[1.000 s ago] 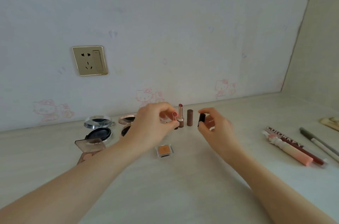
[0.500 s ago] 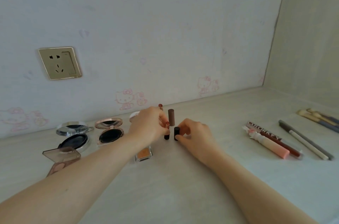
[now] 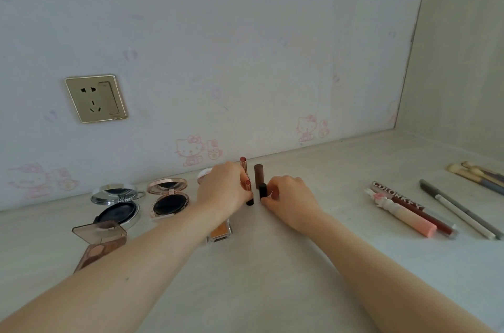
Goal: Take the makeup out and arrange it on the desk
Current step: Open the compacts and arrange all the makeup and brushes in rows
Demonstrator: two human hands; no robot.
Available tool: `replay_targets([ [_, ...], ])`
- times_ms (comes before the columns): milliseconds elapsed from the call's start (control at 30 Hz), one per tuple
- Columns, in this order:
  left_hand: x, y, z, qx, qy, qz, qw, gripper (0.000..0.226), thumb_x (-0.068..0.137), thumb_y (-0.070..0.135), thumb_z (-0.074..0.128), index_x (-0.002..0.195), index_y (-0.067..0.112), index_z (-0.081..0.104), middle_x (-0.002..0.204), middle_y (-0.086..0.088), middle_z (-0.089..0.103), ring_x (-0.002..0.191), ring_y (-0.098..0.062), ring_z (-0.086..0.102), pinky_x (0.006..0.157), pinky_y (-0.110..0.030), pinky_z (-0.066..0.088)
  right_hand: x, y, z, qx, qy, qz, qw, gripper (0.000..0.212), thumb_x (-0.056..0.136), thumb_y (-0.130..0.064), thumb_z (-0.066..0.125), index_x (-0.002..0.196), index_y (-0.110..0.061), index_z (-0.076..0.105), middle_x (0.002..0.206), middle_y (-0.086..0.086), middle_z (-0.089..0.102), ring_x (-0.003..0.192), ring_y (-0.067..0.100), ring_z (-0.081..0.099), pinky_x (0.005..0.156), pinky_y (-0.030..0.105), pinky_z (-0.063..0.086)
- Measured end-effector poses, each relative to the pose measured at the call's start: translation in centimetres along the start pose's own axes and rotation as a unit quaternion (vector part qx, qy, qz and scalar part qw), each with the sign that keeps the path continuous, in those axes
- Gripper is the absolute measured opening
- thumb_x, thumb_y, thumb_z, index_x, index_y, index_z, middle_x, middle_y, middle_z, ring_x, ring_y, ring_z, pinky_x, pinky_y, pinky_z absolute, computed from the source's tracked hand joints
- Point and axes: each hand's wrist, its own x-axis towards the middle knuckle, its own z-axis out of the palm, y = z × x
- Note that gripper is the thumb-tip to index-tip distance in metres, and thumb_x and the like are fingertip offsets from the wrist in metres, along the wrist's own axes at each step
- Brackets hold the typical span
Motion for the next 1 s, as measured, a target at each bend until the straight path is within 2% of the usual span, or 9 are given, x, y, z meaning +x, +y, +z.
replay_targets([
  [233, 0.5, -0.2, 0.2, -0.001, -0.005, 0.006, 1.0, 0.01, 0.07, 0.016, 0.073, 0.078, 0.021, 0.072, 0.074, 0.009, 0.07, 0.08, -0.012, 0.066, 0.081, -0.036, 0.054, 0.7, 0.2, 0.0, 0.005, -0.011, 0.01, 1.0, 0.019, 0.083, -0.031, 0.058, 0.096, -0.019, 0.066, 0.095, 0.003, 0.064, 0.097, 0.026, 0.054, 0.078, 0.036, 0.05],
  [367, 0.6, -0.2, 0.1, 0.01, -0.002, 0.009, 1.0, 0.009, 0.069, 0.02, 0.075, 0.077, 0.021, 0.071, 0.072, 0.007, 0.068, 0.074, -0.012, 0.065, 0.077, -0.036, 0.055, 0.7, 0.1, -0.1, 0.016, -0.018, 0.02, 1.0, 0.022, 0.083, -0.03, 0.059, 0.101, -0.02, 0.066, 0.097, 0.001, 0.064, 0.1, 0.024, 0.054, 0.08, 0.034, 0.05],
  [533, 0.5, -0.2, 0.0, 0.005, 0.0, 0.01, 1.0, 0.018, 0.069, 0.024, 0.078, 0.086, 0.025, 0.07, 0.078, 0.01, 0.067, 0.08, -0.013, 0.065, 0.08, -0.037, 0.054, 0.5, 0.1, -0.6, 0.019, -0.028, 0.024, 0.999, 0.033, 0.084, -0.033, 0.063, 0.114, -0.019, 0.06, 0.099, -0.003, 0.061, 0.101, 0.02, 0.055, 0.081, 0.03, 0.047],
  [733, 0.1, -0.3, -1.0, 0.01, 0.002, 0.014, 1.0, 0.023, 0.071, 0.028, 0.079, 0.091, 0.025, 0.068, 0.087, 0.01, 0.068, 0.089, -0.013, 0.064, 0.082, -0.037, 0.053, -0.9, 0.4, -2.5, 0.005, -0.033, 0.011, 0.999, 0.036, 0.087, -0.029, 0.062, 0.121, -0.017, 0.057, 0.113, -0.001, 0.061, 0.106, 0.018, 0.054, 0.083, 0.026, 0.044],
  [833, -0.5, -0.1, -1.8, 0.031, 0.026, 0.037, 0.999, 0.031, 0.075, 0.029, 0.074, 0.104, 0.026, 0.063, 0.101, 0.008, 0.065, 0.091, -0.015, 0.06, 0.079, -0.035, 0.052, -2.1, 1.1, -4.0, -0.011, -0.028, -0.005, 1.0, 0.034, 0.09, -0.029, 0.06, 0.121, -0.015, 0.056, 0.118, -0.001, 0.059, 0.109, 0.017, 0.052, 0.084, 0.024, 0.042],
  [933, -1.5, 0.8, -2.3, 0.076, 0.072, 0.111, 0.988, 0.048, 0.084, 0.027, 0.067, 0.128, 0.025, 0.048, 0.116, 0.007, 0.06, 0.107, -0.016, 0.051, 0.077, -0.034, 0.047, -3.6, 1.9, -5.8, -0.035, -0.015, -0.009, 0.999, 0.032, 0.092, -0.03, 0.058, 0.12, -0.016, 0.058, 0.118, -0.002, 0.061, 0.111, 0.017, 0.053, 0.086, 0.022, 0.039],
  [1000, -2.2, 1.8, -2.4, 0.084, 0.096, 0.158, 0.979, 0.049, 0.087, 0.025, 0.062, 0.133, 0.024, 0.044, 0.118, 0.008, 0.059, 0.112, -0.015, 0.046, 0.077, -0.033, 0.047, -4.8, 2.5, -7.0, -0.048, -0.002, -0.011, 0.999, 0.029, 0.092, -0.031, 0.056, 0.118, -0.018, 0.059, 0.116, -0.003, 0.062, 0.111, 0.016, 0.053, 0.087, 0.024, 0.04],
])
